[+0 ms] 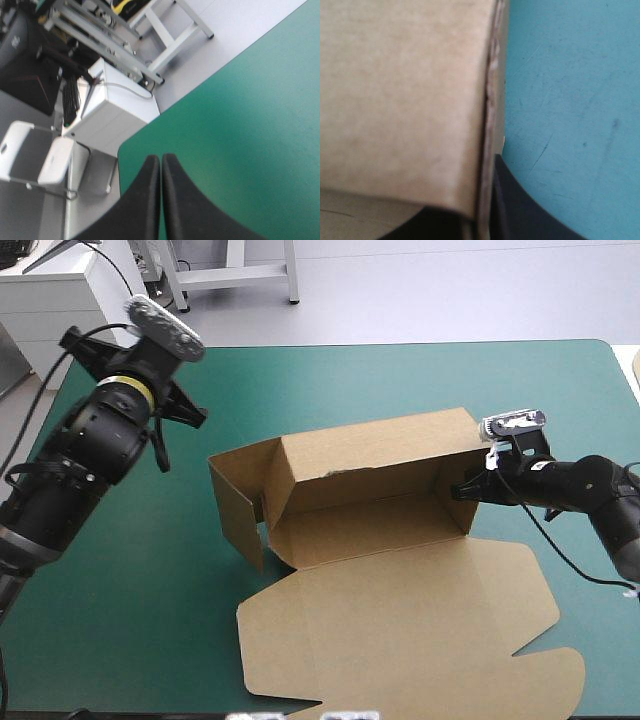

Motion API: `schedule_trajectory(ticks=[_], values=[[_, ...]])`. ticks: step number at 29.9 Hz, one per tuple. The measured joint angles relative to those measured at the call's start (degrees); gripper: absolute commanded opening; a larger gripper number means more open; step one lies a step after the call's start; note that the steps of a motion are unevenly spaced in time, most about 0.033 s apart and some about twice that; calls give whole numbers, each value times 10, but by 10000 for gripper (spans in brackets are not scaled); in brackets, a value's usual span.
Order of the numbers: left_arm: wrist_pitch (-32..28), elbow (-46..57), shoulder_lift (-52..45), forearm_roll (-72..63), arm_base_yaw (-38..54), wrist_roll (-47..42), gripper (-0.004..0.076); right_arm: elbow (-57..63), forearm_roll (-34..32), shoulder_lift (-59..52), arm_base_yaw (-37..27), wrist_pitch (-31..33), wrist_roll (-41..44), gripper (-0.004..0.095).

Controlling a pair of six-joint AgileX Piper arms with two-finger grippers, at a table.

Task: Fold the box

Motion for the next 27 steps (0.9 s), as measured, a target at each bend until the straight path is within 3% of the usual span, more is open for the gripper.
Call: schedule_trajectory(ticks=[4,12,21,27], values=[[4,0,-5,-65,85,5,-8,-11,-75,-10,49,5,96,3],[11,0,-5,-219,201,84,-8,-105,-249,27,124,77,247,2],[18,0,-5,-265,218,101,-8,-272,-282,184,126,209,273,1],[18,0,-5,-266,218,102,-8,-395,-293,281,126,210,272,11]])
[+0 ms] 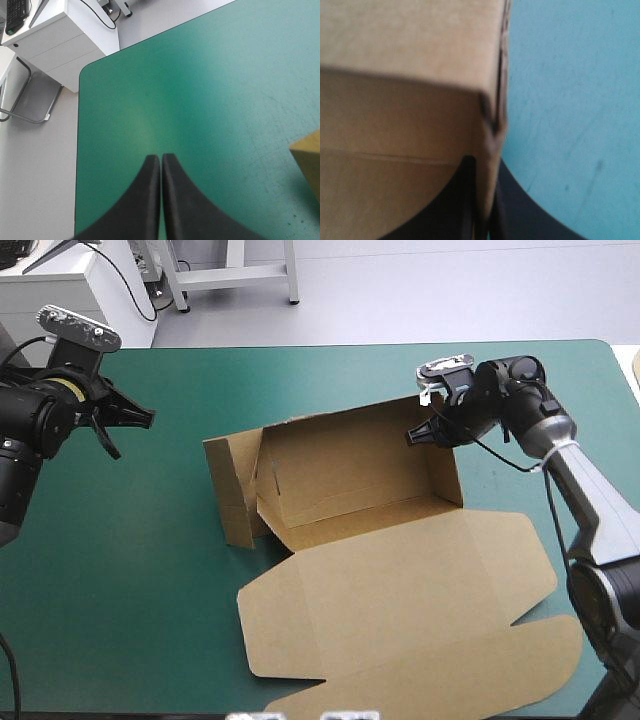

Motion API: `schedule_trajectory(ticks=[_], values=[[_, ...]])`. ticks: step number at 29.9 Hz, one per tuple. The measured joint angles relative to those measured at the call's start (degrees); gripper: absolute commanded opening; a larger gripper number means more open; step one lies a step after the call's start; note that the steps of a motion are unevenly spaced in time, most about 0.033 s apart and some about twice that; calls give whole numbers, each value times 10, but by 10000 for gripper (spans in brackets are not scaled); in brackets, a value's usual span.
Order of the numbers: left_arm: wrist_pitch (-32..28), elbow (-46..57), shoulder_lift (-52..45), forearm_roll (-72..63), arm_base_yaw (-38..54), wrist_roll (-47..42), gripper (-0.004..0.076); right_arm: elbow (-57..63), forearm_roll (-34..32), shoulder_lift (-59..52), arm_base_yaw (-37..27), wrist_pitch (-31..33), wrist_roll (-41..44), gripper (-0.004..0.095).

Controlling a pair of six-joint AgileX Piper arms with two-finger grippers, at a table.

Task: Fold the box

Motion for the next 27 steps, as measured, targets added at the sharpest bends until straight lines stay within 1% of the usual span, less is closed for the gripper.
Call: schedule_trajectory(ticks=[3,8,11,13,16,21,27], values=[[4,1,0,0,0,1,-8,-44,0,51,1,-16,2,47],[19,1,0,0,0,1,-8,-83,-4,100,1,-30,3,253],[22,1,0,0,0,1,-8,-90,-9,112,1,-24,3,345],[24,1,0,0,0,1,-8,-103,-12,115,1,-11,2,364],[26,1,0,0,0,1,-8,-147,-13,116,1,19,2,364],[28,1,0,0,0,1,-8,-234,-26,116,1,89,9,362],[34,1,0,0,0,1,-8,-263,-51,107,1,106,45,362]])
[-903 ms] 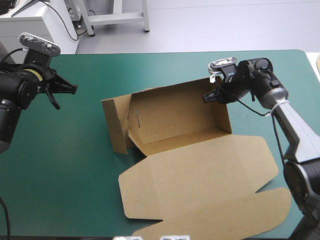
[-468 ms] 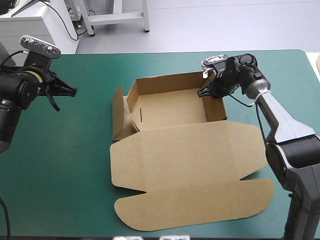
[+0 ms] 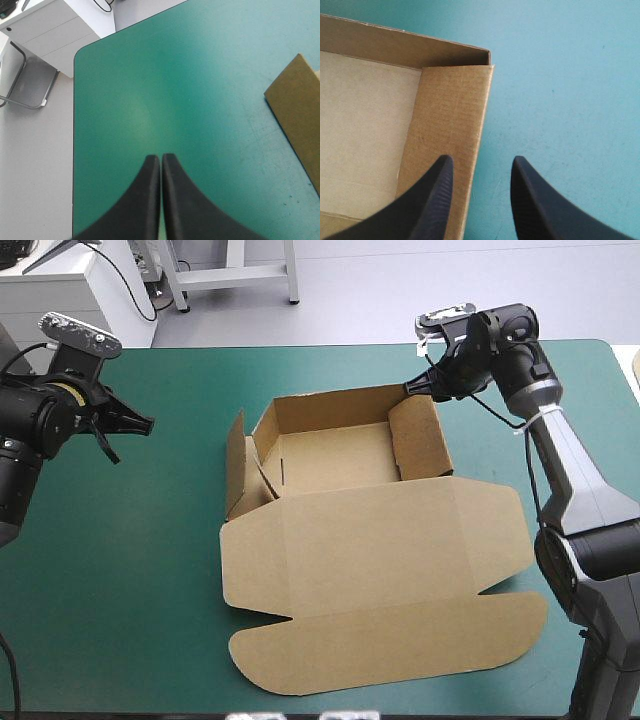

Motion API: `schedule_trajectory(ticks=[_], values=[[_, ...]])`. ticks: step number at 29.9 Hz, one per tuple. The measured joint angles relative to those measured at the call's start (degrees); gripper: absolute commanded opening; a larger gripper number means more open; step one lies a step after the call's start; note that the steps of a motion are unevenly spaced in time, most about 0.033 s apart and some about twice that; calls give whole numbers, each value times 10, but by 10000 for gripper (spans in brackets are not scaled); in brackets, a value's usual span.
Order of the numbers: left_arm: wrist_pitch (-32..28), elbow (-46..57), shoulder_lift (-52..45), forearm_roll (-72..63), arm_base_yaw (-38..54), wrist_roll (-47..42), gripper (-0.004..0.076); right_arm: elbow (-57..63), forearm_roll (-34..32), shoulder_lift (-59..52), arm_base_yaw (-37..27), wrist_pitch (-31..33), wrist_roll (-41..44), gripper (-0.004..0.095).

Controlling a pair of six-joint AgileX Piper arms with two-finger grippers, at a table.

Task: Fold the box

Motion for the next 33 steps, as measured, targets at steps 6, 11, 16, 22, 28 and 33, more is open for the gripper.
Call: schedule_trajectory(ticks=[6,11,16,22,28,33], values=[[15,0,0,0,0,0,-8,23,-3,0,0,1,4,362],[19,0,0,-1,0,0,-8,51,-3,15,0,2,8,362],[32,0,0,-2,0,0,-8,54,13,46,0,0,8,362],[37,0,0,-2,0,0,-8,54,24,83,0,-2,8,294],[37,0,0,-3,0,0,-8,54,33,100,0,-5,10,-14],[38,0,5,-4,0,-1,-8,54,35,99,-1,-9,19,-20]])
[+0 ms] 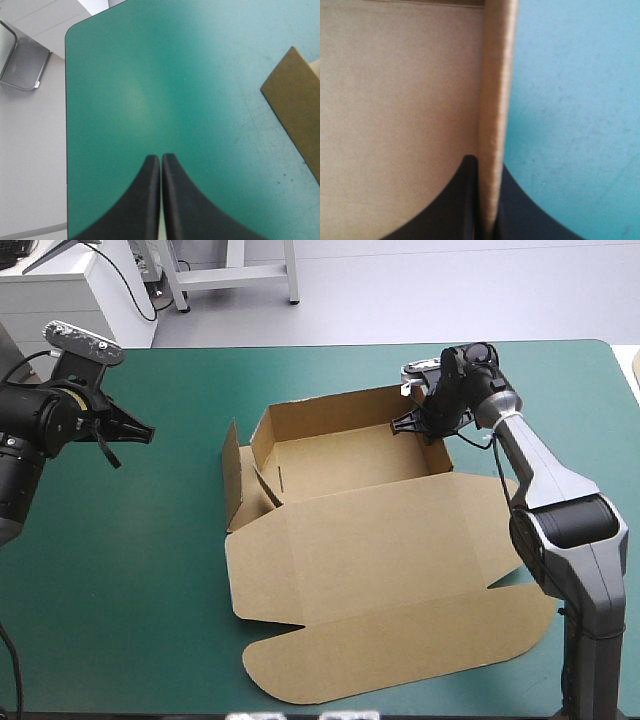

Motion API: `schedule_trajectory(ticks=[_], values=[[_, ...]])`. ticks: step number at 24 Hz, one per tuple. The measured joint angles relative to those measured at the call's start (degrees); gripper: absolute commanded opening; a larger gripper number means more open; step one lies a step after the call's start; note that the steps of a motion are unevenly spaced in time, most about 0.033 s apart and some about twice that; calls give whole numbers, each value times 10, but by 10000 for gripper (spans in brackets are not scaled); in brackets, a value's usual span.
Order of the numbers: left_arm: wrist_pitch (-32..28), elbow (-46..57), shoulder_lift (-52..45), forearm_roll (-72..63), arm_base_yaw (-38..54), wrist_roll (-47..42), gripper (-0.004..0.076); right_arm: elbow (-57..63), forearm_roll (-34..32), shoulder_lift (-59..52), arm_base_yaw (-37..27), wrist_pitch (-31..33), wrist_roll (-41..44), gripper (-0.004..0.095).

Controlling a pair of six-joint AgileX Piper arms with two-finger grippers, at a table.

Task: Fold the box

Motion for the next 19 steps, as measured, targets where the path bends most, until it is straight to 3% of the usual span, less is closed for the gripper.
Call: schedule_trajectory(ticks=[6,11,15,19], values=[[1,0,16,-8,0,-16,-8,4,2,-30,-10,4,5,-19],[-23,0,18,-44,33,-24,-8,4,31,-97,-65,7,-6,-19],[-64,0,30,-206,150,-15,-8,4,94,-191,-143,10,-36,-19],[-54,0,72,-479,241,97,-8,4,174,-273,-215,12,-78,-20]])
